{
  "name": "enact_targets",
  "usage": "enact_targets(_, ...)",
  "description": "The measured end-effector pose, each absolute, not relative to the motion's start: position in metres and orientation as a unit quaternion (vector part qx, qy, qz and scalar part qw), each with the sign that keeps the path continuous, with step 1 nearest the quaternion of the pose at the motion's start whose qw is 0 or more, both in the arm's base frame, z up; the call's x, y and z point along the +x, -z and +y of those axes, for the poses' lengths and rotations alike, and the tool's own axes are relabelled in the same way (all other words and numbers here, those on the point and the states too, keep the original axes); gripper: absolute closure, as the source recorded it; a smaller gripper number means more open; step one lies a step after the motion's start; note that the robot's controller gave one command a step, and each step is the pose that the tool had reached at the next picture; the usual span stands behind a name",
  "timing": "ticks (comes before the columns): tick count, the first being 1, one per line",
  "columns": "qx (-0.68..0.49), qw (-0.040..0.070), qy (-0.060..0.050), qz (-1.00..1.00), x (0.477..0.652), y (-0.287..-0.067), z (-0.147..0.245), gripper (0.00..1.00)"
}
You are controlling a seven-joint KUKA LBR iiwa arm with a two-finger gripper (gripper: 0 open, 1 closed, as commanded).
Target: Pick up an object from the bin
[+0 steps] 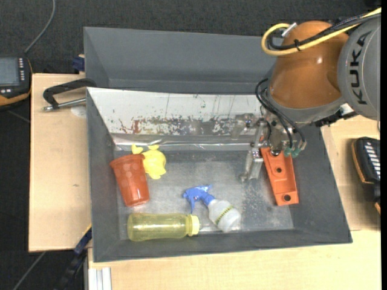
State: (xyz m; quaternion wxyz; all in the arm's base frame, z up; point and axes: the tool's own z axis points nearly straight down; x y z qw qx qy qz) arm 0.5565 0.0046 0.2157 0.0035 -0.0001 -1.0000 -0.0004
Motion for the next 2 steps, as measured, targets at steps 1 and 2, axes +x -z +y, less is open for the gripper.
enact_targets(1, 0.000, -0.001, 0.000, -1.000, 0.558, -0.220, 0.005, 0.00)
enact_targets(2, -0.002, -0.004, 0.000, -1.000, 0.560, -0.179, 0.014, 0.00)
